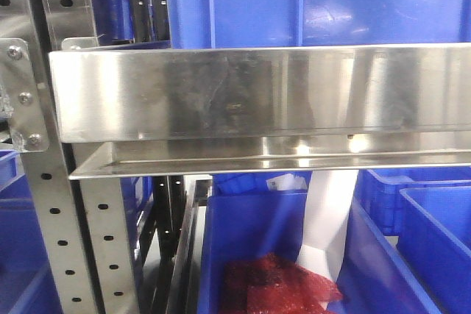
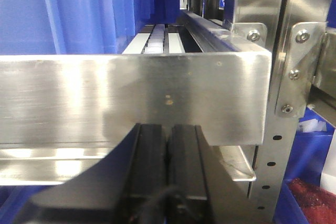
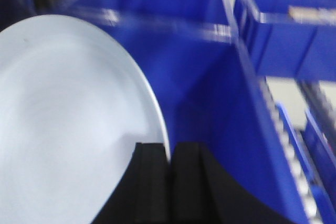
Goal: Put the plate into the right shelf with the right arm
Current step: 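Lower the held plate into the blue bin and open the right gripper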
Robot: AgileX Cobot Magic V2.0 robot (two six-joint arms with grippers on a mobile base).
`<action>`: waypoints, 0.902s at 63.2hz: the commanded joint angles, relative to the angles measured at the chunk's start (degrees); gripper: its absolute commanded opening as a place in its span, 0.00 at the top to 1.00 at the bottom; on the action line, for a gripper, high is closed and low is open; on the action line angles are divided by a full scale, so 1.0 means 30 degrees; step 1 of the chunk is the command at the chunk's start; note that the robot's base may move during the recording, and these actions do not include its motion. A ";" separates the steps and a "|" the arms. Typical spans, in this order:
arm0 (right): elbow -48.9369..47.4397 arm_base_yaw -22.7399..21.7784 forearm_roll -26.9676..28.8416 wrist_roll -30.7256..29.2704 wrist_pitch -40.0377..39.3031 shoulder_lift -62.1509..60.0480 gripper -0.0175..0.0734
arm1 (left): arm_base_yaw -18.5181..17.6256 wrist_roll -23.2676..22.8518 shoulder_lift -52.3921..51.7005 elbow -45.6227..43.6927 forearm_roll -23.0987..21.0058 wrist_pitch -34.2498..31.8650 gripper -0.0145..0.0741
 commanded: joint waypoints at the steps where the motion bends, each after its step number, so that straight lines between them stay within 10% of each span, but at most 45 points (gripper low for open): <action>1: -0.0749 -0.0231 -0.0563 -0.0099 -0.1571 0.0040 0.75 | -0.0031 -0.0047 -0.0218 0.0155 -0.0074 -0.1625 0.89; 15: -0.0749 -0.0231 -0.0518 -0.0099 -0.1392 0.0845 0.73 | -0.0031 -0.0047 -0.0218 0.0155 -0.0074 -0.1625 0.89; 35: -0.0749 -0.0231 -0.0381 -0.0099 -0.0636 0.0194 0.14 | -0.0031 -0.0047 -0.0218 0.0155 -0.0074 -0.1625 0.89; 57: 0.0055 -0.0072 0.1264 -0.0116 0.1435 -0.4157 0.41 | -0.0031 -0.0047 -0.0218 0.0155 -0.0074 -0.1625 0.89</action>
